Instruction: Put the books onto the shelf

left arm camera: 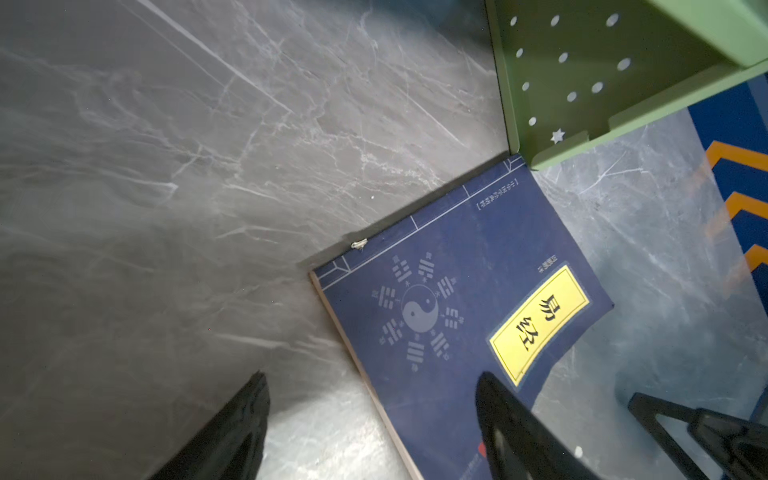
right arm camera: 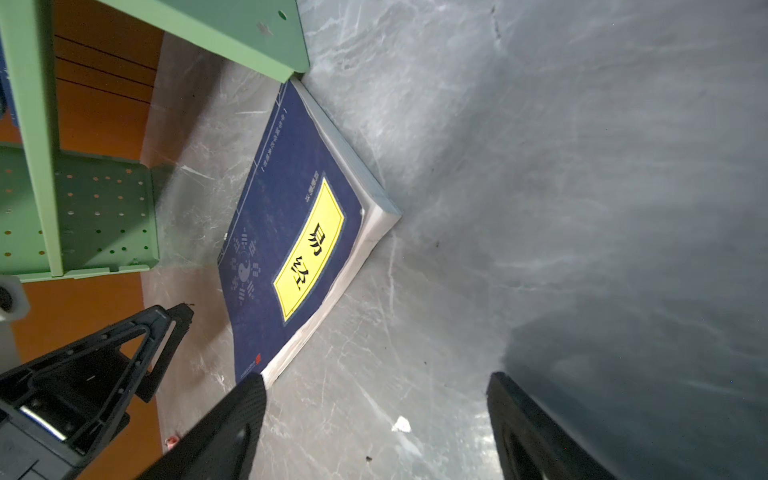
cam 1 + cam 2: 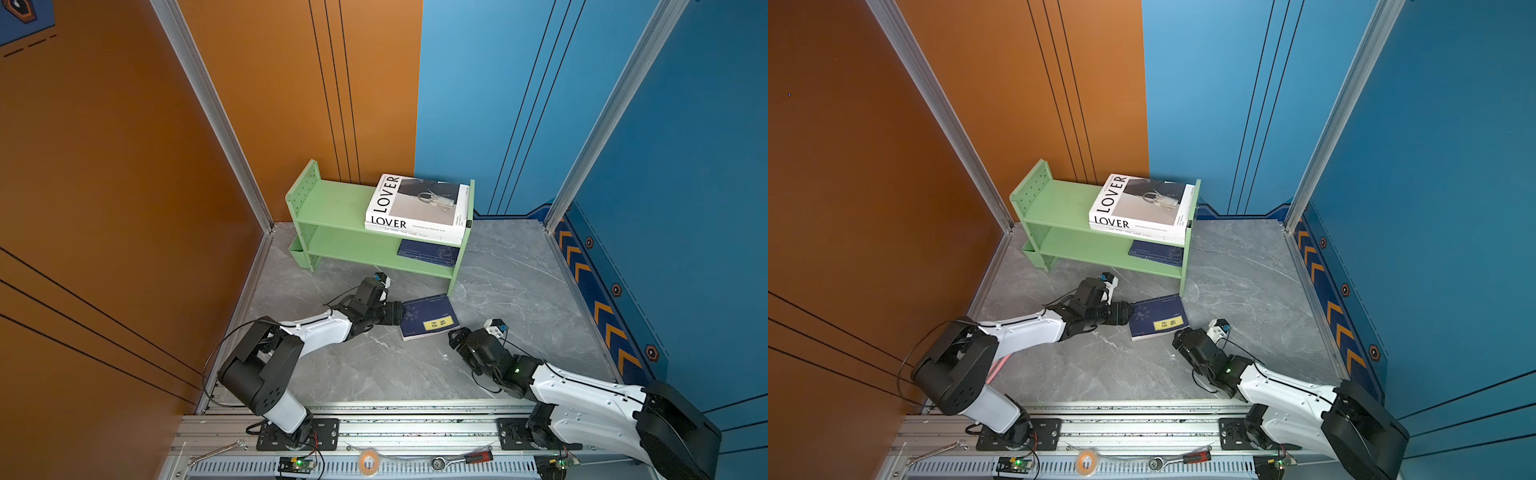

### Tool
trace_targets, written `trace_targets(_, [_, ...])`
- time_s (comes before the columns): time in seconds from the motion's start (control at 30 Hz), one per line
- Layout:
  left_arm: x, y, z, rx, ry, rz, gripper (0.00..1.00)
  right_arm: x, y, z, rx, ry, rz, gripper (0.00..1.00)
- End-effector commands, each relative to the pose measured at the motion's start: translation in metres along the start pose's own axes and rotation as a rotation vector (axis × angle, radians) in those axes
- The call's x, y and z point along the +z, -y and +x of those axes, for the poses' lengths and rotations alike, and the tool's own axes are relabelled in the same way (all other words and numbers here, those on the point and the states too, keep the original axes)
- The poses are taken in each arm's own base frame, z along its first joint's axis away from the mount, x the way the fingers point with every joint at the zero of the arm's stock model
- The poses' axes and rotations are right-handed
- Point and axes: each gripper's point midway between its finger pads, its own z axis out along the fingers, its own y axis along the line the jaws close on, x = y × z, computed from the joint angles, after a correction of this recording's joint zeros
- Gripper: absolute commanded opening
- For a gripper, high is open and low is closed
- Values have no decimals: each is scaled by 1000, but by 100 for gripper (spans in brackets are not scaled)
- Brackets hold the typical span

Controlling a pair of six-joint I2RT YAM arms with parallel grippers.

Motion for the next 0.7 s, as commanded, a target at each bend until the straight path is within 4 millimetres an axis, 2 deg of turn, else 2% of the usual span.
trace_targets(0.0, [8, 17, -29, 73, 65, 73, 80, 2, -18, -6, 15, 31, -31, 86])
trace_targets(0.2, [33, 9, -30, 71, 44, 63, 79, 8, -22, -6, 7, 26, -17, 86])
trace_targets(0.4, [51, 7, -21, 64, -5, 82, 77, 10, -22, -11, 14, 28, -13, 86])
trace_targets(0.53, [53, 10, -5, 38, -46, 97, 74, 12, -21, -15, 12, 30, -8, 86])
trace_targets(0.67, [47, 16, 17, 4, -82, 103, 74, 16, -19, -18, 14, 24, -2, 86])
